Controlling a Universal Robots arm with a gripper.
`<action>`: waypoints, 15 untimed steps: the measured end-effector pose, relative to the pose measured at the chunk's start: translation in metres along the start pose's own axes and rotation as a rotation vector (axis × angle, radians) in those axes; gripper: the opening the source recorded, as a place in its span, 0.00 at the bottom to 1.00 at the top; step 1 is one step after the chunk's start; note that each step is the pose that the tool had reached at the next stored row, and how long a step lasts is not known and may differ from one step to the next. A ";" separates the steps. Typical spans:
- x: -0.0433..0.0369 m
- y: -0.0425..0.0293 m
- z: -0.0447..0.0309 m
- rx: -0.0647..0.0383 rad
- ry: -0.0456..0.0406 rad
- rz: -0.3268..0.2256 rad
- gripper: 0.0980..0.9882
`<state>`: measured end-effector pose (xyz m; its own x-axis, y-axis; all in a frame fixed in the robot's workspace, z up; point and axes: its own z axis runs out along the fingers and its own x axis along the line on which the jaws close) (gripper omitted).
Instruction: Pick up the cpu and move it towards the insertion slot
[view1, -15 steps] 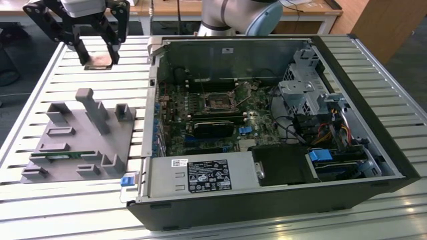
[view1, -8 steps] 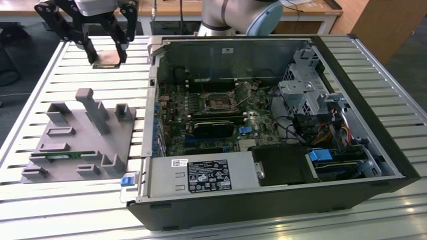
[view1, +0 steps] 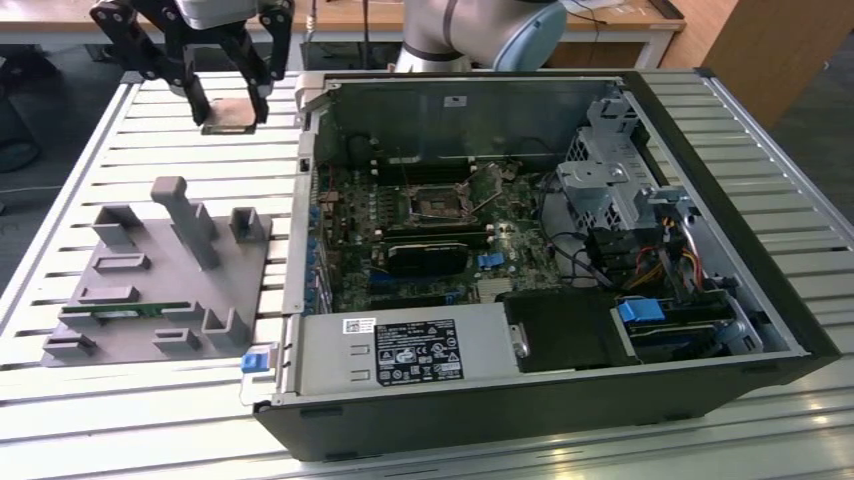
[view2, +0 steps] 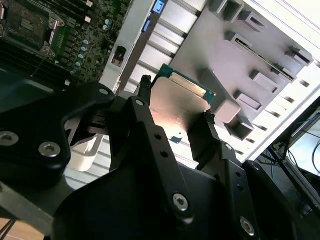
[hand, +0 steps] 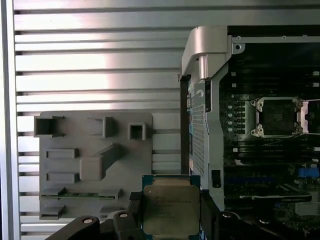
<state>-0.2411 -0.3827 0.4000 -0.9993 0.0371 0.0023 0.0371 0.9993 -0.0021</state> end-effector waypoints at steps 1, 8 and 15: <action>-0.0015 0.0005 0.0000 0.000 0.0000 0.000 0.50; -0.0125 0.0037 0.0000 0.000 -0.0001 0.000 0.50; -0.0241 0.0063 -0.0001 0.000 -0.0001 0.000 0.50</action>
<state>-0.2169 -0.3773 0.3999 -0.9993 0.0370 0.0022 0.0370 0.9993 -0.0019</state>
